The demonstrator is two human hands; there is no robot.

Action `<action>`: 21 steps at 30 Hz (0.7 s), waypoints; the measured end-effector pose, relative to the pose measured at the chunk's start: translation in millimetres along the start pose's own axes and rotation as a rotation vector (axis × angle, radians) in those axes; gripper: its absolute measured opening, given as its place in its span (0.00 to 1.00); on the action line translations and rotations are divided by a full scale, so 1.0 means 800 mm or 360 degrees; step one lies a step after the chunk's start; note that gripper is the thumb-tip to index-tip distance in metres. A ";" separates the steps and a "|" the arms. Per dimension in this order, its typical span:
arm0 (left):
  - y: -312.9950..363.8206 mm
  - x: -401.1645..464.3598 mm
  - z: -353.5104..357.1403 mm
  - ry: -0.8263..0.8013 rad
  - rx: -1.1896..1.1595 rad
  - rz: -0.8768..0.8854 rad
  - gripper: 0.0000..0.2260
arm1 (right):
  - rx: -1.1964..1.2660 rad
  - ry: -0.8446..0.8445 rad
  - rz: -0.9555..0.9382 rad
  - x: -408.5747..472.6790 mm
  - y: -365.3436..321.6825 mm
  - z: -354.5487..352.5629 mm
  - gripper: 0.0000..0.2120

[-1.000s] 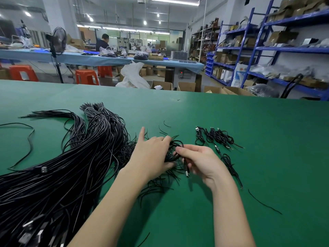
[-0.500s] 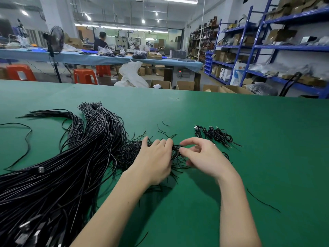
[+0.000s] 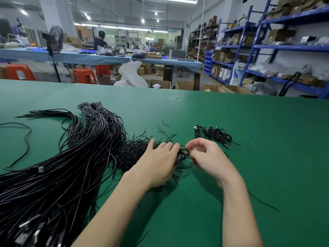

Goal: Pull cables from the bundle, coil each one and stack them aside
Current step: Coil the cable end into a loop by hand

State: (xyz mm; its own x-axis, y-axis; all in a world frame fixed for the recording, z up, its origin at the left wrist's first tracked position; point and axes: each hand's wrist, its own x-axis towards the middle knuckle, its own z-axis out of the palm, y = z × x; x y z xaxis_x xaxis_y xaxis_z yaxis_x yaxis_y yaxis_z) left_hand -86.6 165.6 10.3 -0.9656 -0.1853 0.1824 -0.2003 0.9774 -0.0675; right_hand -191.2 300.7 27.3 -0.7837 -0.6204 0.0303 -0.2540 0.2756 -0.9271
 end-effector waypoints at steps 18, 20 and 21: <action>-0.011 -0.006 -0.010 -0.0161 -0.0063 -0.0082 0.09 | -0.0641 -0.0453 -0.0235 -0.012 -0.018 0.000 0.05; -0.012 -0.007 -0.011 -0.0148 -0.0058 -0.0067 0.08 | -0.0721 -0.0472 -0.0215 -0.011 -0.022 0.005 0.05; -0.012 -0.007 -0.011 -0.0148 -0.0056 -0.0062 0.07 | -0.0753 -0.0467 -0.0202 -0.010 -0.024 0.009 0.07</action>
State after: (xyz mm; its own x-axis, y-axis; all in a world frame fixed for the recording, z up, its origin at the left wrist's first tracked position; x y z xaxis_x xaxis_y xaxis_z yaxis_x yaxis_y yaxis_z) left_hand -77.8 158.1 19.0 -0.9687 -0.2303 0.0922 -0.2337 0.9719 -0.0272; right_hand -175.8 295.5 42.4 -0.5575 -0.8293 -0.0374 -0.6149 0.4428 -0.6526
